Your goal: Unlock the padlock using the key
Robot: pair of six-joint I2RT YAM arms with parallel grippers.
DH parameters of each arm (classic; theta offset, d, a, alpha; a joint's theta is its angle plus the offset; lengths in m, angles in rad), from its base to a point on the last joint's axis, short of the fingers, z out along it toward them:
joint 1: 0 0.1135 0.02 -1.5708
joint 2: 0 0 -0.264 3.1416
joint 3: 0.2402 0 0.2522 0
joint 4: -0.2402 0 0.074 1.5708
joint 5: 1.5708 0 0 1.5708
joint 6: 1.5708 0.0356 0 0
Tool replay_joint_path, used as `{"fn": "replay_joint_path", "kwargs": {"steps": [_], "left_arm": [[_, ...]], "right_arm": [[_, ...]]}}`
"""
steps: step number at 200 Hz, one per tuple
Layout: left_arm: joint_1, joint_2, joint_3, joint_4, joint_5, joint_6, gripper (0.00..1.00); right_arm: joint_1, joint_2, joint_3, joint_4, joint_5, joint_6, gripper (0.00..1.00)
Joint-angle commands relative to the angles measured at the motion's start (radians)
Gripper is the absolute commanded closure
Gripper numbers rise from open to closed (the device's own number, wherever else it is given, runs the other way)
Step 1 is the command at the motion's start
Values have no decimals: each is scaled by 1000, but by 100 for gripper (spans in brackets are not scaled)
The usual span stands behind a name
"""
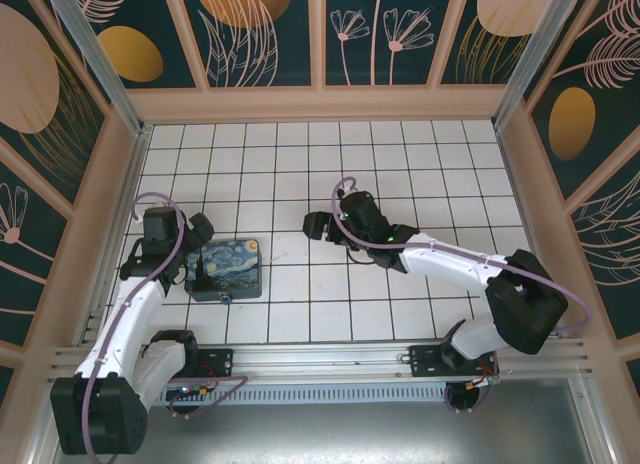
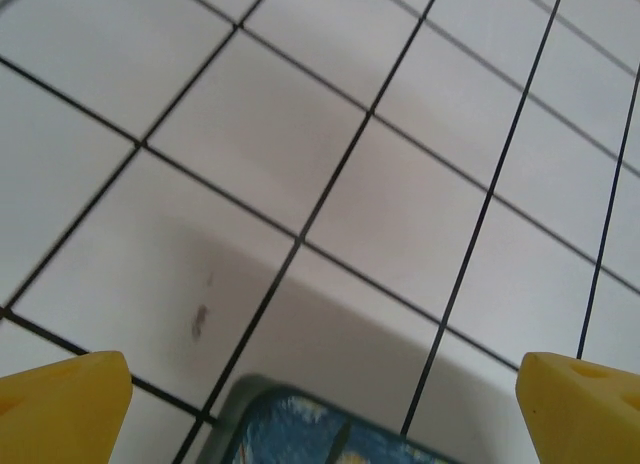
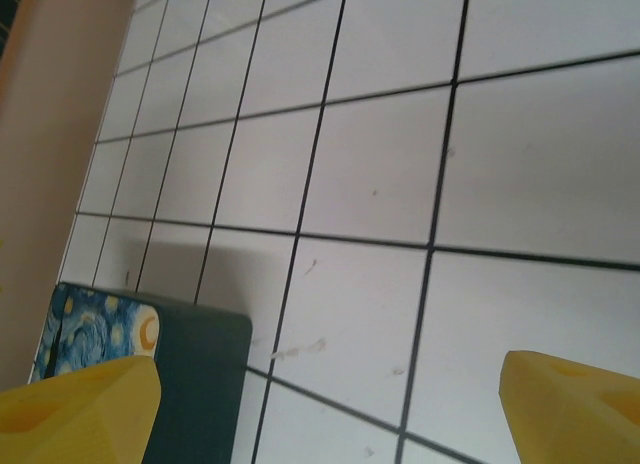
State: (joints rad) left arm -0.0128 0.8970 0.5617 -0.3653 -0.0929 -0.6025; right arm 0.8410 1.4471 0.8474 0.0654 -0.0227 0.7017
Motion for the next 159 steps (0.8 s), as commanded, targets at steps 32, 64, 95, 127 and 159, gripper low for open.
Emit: {"fn": "replay_joint_path", "kwargs": {"steps": [32, 64, 95, 127, 159], "left_arm": [[7, -14, -49, 12, 158, -82, 1], [7, -35, -91, 35, 217, -112, 1], [5, -55, -146, 76, 295, -166, 2], [-17, -84, -193, 128, 338, -229, 1], [-60, -99, -194, 135, 330, -250, 2]], "right_arm": [[104, 80, 80, -4, 52, 87, 11], [146, 127, 103, 6, 51, 115, 12], [166, 159, 94, 41, 15, 142, 16], [189, 187, 88, 89, -24, 175, 26], [232, 224, 106, 119, -39, 204, 32]]}}
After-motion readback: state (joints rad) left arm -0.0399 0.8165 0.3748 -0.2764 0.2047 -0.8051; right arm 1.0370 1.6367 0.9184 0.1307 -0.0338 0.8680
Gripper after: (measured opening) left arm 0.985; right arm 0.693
